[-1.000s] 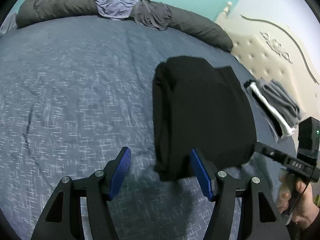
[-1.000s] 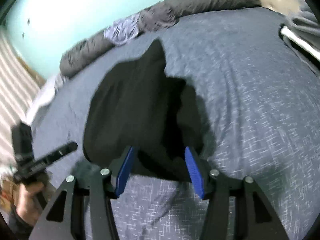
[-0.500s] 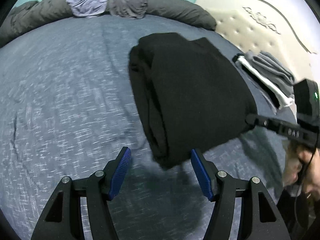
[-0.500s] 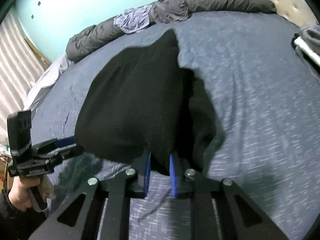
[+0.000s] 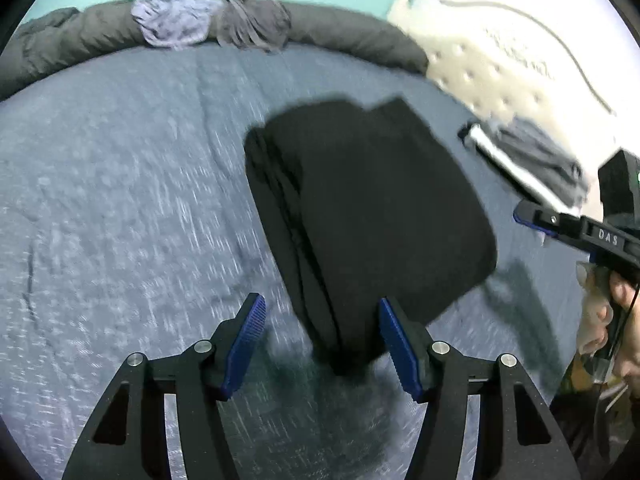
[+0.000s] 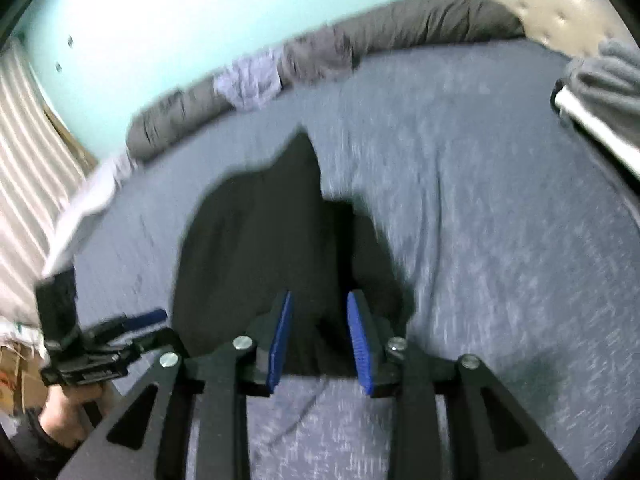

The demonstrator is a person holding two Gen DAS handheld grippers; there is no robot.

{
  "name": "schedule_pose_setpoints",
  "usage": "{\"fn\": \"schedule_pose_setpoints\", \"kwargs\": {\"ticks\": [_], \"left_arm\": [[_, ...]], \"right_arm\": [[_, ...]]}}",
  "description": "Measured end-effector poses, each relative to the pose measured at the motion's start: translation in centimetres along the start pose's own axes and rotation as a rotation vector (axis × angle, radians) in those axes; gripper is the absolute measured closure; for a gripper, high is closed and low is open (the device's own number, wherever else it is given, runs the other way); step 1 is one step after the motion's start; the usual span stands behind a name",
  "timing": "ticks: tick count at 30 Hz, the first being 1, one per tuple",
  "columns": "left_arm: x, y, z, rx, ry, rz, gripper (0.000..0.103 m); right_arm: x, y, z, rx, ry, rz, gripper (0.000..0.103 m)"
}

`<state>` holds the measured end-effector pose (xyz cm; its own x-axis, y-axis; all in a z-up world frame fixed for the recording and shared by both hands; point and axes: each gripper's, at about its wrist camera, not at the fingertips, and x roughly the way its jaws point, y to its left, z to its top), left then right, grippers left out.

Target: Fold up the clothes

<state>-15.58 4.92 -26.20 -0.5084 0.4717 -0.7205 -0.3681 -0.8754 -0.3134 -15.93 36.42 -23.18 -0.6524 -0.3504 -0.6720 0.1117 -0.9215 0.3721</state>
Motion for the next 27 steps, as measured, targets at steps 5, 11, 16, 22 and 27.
{"fn": "schedule_pose_setpoints", "kwargs": {"ticks": [5,11,16,22,27], "left_arm": [[0.4,-0.2,1.5,-0.019,-0.055,0.011,0.040],[3.5,-0.4,2.3,0.011,-0.021,0.053,0.041],[5.8,0.3,2.7,0.028,0.023,0.072,0.041],[5.2,0.9,4.1,0.004,-0.003,0.074,0.041],[5.1,1.8,6.8,-0.010,-0.048,0.088,0.041]], "right_arm": [[1.5,2.3,2.1,-0.100,0.002,0.038,0.076],[6.4,3.6,3.2,-0.177,0.075,0.013,0.087],[9.4,0.9,3.2,-0.141,0.129,-0.017,0.097],[9.7,-0.2,3.6,-0.118,0.113,0.014,0.099],[9.7,1.7,6.2,-0.192,0.078,0.053,0.099]]}}
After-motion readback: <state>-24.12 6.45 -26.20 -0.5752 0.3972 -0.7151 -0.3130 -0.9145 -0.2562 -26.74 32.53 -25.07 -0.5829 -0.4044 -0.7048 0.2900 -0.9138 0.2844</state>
